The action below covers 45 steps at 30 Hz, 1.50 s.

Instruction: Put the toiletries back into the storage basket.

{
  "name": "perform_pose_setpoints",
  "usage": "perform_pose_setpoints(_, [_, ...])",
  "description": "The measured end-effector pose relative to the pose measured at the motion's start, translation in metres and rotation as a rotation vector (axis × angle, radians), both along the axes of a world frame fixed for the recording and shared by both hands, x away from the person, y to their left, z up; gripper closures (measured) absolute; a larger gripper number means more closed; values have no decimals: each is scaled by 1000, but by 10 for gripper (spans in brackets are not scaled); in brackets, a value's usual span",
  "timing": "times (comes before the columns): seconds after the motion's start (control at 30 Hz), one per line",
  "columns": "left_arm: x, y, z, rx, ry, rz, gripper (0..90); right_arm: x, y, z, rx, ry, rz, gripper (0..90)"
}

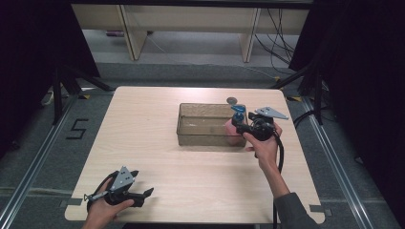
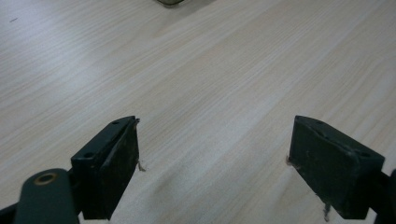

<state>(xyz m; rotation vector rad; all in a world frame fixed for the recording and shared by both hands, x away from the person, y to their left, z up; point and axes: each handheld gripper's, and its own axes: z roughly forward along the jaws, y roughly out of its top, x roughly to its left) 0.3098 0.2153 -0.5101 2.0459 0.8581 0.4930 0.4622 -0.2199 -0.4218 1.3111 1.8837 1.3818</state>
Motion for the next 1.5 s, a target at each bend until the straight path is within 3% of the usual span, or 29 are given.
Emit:
perform_pose_setpoints(0.1, [0, 0, 1, 1, 5, 0, 157, -1, -1, 0, -15, -4, -6, 243])
perform_pose_setpoints(0.13, [1, 2, 2, 35, -7, -14, 157, -2, -2, 0, -27, -18, -6, 243])
perform_pose_setpoints(0.17, [1, 2, 2, 40, -14, -18, 157, -2, -2, -1, -9, -14, -11, 243])
perform_pose_setpoints(0.23, [0, 0, 1, -1, 1, -1, 157, -4, -2, 0, 7, 1, -12, 242])
perform_pose_setpoints(0.3, [0, 0, 1, 6, 4, -3, 157, -5, -3, -1, 3, -12, -12, 240])
perform_pose_setpoints(0.33, [1, 2, 2, 36, -8, -15, 157, -6, -4, 0, 3, 0, -9, 238])
perform_pose_setpoints(0.4, [2, 2, 2, 34, -11, -16, 157, -7, -5, 0, -3, -18, -10, 236])
perform_pose_setpoints(0.43, [2, 3, 2, 42, -16, -20, 157, -9, -3, 1, 19, 5, -16, 235])
perform_pose_setpoints(0.5, [2, 3, 3, 47, -22, -24, 157, -10, -6, 1, -16, -12, -11, 234])
perform_pose_setpoints(0.53, [0, 1, 1, 10, 1, -4, 157, -11, -5, 1, -1, -6, -8, 233])
perform_pose_setpoints(0.57, [0, 1, 1, 20, -1, -7, 157, -12, -4, 1, 22, -2, -23, 232])
perform_pose_setpoints(0.63, [2, 3, 2, 46, -22, -23, 157, -13, -8, 2, -21, -23, -12, 231])
perform_pose_setpoints(0.73, [0, 1, 2, 18, 1, -6, 157, -16, -7, 2, 15, -18, -10, 228])
perform_pose_setpoints(0.8, [2, 3, 2, 47, -23, -23, 157, -17, -7, 2, 9, -20, -18, 226])
perform_pose_setpoints(0.93, [1, 1, 2, 21, -6, -9, 157, -19, -9, 2, 1, -26, -12, 222])
perform_pose_setpoints(1.0, [1, 1, 2, 19, -4, -8, 157, -21, -9, 3, 16, -18, -9, 220])
perform_pose_setpoints(1.03, [1, 1, 2, 19, -4, -8, 157, -25, -8, 3, 29, 8, -31, 220])
perform_pose_setpoints(1.1, [0, 1, 1, 15, -3, -7, 157, -23, -10, 1, 6, -25, -12, 220])
perform_pose_setpoints(1.2, [0, 0, 1, 1, 0, -3, 157, -25, -11, 1, -2, -26, -11, 219])
perform_pose_setpoints(1.27, [0, 0, 1, 1, 0, -3, 157, -27, -9, 0, 3, -5, -24, 219])
perform_pose_setpoints(1.3, [1, 2, 2, 29, -6, -12, 157, -27, -10, 0, -1, -14, -16, 219])
perform_pose_setpoints(1.37, [2, 3, 2, 42, -17, -20, 157, -27, -11, 0, -8, -33, -8, 219])
perform_pose_setpoints(1.43, [0, 1, 1, 7, 0, -5, 157, -28, -11, 0, 10, -29, 0, 219])
perform_pose_setpoints(1.47, [0, 1, 1, 7, 0, -5, 157, -31, -8, 1, 47, 4, -18, 219])
perform_pose_setpoints(1.5, [0, 0, 1, 0, 2, -2, 157, -31, -8, 1, 47, 4, -18, 219])
